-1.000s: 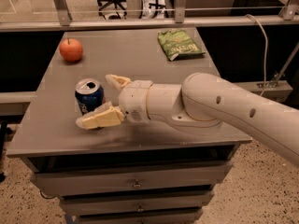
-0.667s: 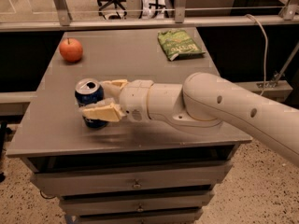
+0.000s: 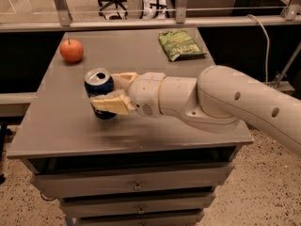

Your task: Move pepsi can near green jalapeno chip bag

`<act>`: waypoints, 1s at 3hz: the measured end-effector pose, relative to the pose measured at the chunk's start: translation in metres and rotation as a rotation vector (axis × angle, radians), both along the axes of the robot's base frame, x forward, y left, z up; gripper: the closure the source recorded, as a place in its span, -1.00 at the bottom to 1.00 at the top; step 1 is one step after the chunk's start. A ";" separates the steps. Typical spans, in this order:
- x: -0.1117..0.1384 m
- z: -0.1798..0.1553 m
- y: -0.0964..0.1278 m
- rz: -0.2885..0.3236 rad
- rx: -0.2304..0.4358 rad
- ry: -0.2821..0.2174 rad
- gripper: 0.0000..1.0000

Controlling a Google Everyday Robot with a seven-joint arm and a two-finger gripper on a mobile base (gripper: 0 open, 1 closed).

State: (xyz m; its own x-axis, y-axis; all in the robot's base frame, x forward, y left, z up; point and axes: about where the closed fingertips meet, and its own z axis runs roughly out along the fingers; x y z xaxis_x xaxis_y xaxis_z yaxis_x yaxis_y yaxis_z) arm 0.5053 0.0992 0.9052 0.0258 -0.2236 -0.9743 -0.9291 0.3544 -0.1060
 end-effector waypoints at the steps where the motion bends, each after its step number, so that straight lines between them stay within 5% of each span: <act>1: 0.001 0.029 -0.040 -0.084 -0.014 -0.052 1.00; 3: 0.003 0.032 -0.043 -0.099 -0.029 -0.061 1.00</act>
Offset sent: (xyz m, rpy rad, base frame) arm 0.0013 -0.0318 0.0251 -0.0109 -0.0450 -0.0669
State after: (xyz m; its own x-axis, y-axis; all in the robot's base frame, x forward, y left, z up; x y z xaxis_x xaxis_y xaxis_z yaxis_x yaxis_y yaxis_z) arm 0.5080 0.0558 0.9372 0.0610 -0.2557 -0.9648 -0.8811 0.4404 -0.1724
